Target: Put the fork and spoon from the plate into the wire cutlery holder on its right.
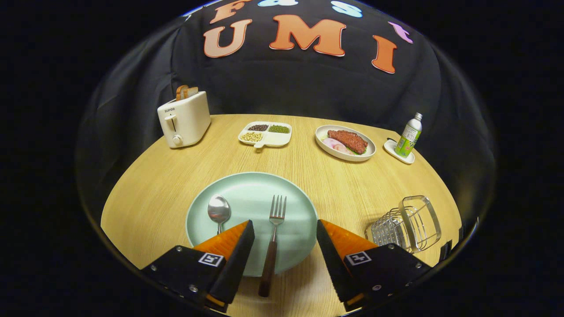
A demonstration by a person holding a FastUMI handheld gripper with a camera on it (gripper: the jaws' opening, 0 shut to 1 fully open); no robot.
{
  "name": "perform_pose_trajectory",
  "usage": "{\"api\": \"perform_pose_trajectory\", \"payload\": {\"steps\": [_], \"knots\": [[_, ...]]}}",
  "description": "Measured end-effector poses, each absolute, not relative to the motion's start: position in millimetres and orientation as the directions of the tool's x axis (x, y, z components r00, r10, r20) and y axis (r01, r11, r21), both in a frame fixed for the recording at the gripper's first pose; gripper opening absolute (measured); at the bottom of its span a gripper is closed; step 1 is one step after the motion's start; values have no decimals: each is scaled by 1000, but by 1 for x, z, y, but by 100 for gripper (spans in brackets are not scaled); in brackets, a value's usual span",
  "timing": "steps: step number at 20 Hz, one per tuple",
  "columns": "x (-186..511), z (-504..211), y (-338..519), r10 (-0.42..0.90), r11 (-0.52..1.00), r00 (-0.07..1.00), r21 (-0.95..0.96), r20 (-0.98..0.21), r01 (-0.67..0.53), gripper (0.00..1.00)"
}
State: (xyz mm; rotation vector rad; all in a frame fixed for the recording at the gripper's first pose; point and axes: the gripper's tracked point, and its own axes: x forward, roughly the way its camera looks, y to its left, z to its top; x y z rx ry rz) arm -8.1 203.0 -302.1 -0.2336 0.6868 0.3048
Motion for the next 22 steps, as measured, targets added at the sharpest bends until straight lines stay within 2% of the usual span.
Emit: {"api": "perform_pose_trajectory", "payload": {"steps": [3, 6, 14, 18, 22], "knots": [[-11, -313, 206, 196, 921, 712, -123, -675, -370, 70], [-19, -326, 210, 194, 911, 677, -127, -710, -394, 51], [-33, -346, 207, 156, 914, 638, -135, -754, -383, 18], [-29, -346, 202, 137, 918, 647, -149, -750, -367, 7], [-24, -325, 203, 157, 920, 659, -133, -735, -368, 5]]}}
